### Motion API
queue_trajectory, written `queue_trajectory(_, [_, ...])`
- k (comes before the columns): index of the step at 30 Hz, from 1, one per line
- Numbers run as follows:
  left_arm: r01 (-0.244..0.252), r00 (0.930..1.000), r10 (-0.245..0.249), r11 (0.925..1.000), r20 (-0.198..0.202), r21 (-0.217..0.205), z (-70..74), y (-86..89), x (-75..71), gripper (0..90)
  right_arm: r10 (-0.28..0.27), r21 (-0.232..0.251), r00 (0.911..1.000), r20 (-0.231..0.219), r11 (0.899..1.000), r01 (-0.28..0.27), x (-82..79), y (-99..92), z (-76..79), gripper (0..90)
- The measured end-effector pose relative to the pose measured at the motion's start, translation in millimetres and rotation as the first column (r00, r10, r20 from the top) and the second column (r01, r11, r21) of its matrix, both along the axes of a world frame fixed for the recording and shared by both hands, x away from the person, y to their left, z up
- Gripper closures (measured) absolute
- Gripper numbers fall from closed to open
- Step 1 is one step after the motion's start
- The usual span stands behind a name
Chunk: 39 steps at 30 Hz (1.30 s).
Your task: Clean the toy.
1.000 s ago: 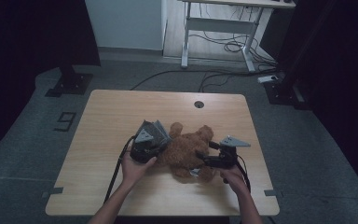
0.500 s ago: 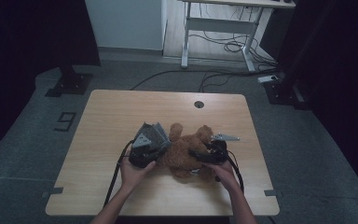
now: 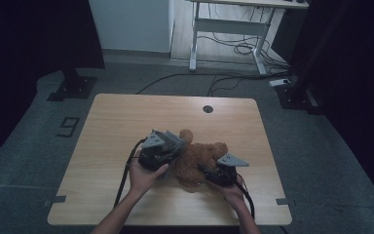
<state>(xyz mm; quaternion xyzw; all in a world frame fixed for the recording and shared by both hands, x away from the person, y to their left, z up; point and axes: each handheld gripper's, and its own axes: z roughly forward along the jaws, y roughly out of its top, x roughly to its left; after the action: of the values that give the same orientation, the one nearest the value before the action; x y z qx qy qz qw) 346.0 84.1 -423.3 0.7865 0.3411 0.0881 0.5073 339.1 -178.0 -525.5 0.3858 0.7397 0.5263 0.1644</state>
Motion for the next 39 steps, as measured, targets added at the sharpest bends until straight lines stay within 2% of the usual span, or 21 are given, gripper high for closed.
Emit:
queue_trajectory(2, [0.036,0.9992,-0.036,0.9994,0.015,0.001,13.2,-23.5,2.8,82.6,-0.005,-0.012,0.9999,0.015,1.000,0.005,-2.6,2.0,0.0,54.2])
queue_trajectory(4, [0.064,0.9977,-0.064,0.9979,0.022,0.007,20.4,-50.7,8.1,82.5,-0.007,-0.022,0.9997,0.022,1.000,0.008,-4.6,2.5,0.6,54.2])
queue_trajectory(6, [0.087,0.9962,-0.087,0.9962,-0.006,-0.011,20.2,-77.1,17.1,82.5,-0.015,-0.021,0.9993,0.036,1.000,0.016,-6.7,3.2,-0.5,54.1])
queue_trajectory(7, [0.092,0.9955,-0.092,0.9957,-0.023,-0.014,17.3,-90.2,21.9,82.5,-0.017,-0.025,0.9990,0.040,1.000,0.018,-8.1,3.6,-0.7,54.1])
queue_trajectory(9, [0.076,0.9966,-0.073,0.9954,-0.038,0.058,3.8,-115.2,31.8,82.5,-0.024,-0.030,0.9984,0.051,0.999,0.026,-10.9,4.5,-0.6,54.1])
queue_trajectory(11, [0.074,0.9936,-0.064,0.9919,-0.093,0.103,-15.5,-125.4,40.1,82.5,-0.026,-0.032,0.9980,0.058,0.999,0.028,-13.4,4.3,-1.0,54.1])
queue_trajectory(12, [0.067,0.9932,-0.054,0.9888,-0.103,0.133,-25.6,-126.3,42.3,82.6,-0.027,-0.033,0.9978,0.060,0.999,0.029,-14.4,4.0,-1.1,54.1])
queue_trajectory(13, [0.065,0.9925,-0.050,0.9884,-0.111,0.137,-32.7,-124.8,43.2,82.7,-0.027,-0.034,0.9978,0.061,0.999,0.029,-14.9,3.7,-1.3,54.3])
queue_trajectory(14, [0.067,0.9911,-0.053,0.9918,-0.122,0.109,-39.8,-120.0,43.9,83.0,-0.026,-0.038,0.9976,0.063,0.999,0.029,-14.9,3.7,-1.5,54.5])
queue_trajectory(16, [0.068,0.9898,-0.059,0.9955,-0.130,0.066,-43.3,-108.8,42.0,83.5,-0.024,-0.047,0.9979,0.060,0.999,0.027,-14.8,4.8,-2.9,54.8])
queue_trajectory(18, [0.062,0.9921,-0.055,0.9960,-0.113,0.064,-40.6,-97.6,36.8,83.7,-0.027,-0.055,0.9973,0.069,0.998,0.030,-15.5,7.6,-2.6,54.9])
queue_trajectory(21, [0.028,0.9951,-0.024,0.9989,-0.096,0.037,-38.6,-75.3,28.6,83.7,-0.039,-0.077,0.9965,0.075,0.996,0.044,-17.2,11.0,-1.2,55.1])
queue_trajectory(23, [-0.014,0.9977,0.017,0.9989,-0.066,0.045,-37.5,-57.9,24.6,83.8,-0.041,-0.077,0.9962,0.076,0.996,0.047,-16.9,10.5,-1.6,55.1])
queue_trajectory(25, [-0.063,0.9968,0.066,0.9960,-0.045,0.063,-37.8,-39.6,22.7,84.1,-0.044,-0.070,0.9964,0.073,0.996,0.049,-16.1,9.1,-1.8,55.1])
queue_trajectory(27, [-0.077,0.9950,0.080,0.9955,-0.060,0.055,-40.6,-20.1,23.1,84.2,-0.044,-0.059,0.9967,0.068,0.997,0.048,-15.1,7.8,-1.9,55.1])
queue_trajectory(28, [-0.075,0.9941,0.077,0.9966,-0.077,0.035,-41.9,-8.3,23.1,84.3,-0.043,-0.057,0.9969,0.066,0.997,0.047,-15.0,7.8,-1.8,55.1])
queue_trajectory(30, [-0.089,0.9928,0.091,0.9958,-0.078,0.019,-42.3,7.6,21.2,84.5,-0.045,-0.059,0.9966,0.069,0.997,0.049,-14.9,8.3,-1.7,55.2])
queue_trajectory(33, [-0.120,0.9901,0.120,0.9928,-0.073,0.003,-43.6,28.8,18.5,84.5,-0.046,-0.050,0.9969,0.063,0.998,0.049,-13.8,7.2,-1.9,55.2])
queue_trajectory(37, [-0.153,0.9834,0.147,0.9865,-0.107,-0.057,-49.4,56.3,16.9,84.4,-0.045,-0.047,0.9970,0.063,0.998,0.048,-13.9,7.4,-1.9,55.1])
queue_trajectory(39, [-0.158,0.9819,0.150,0.9851,-0.116,-0.068,-50.1,65.0,15.2,84.4,-0.046,-0.050,0.9967,0.067,0.998,0.050,-14.6,8.2,-1.7,55.1])
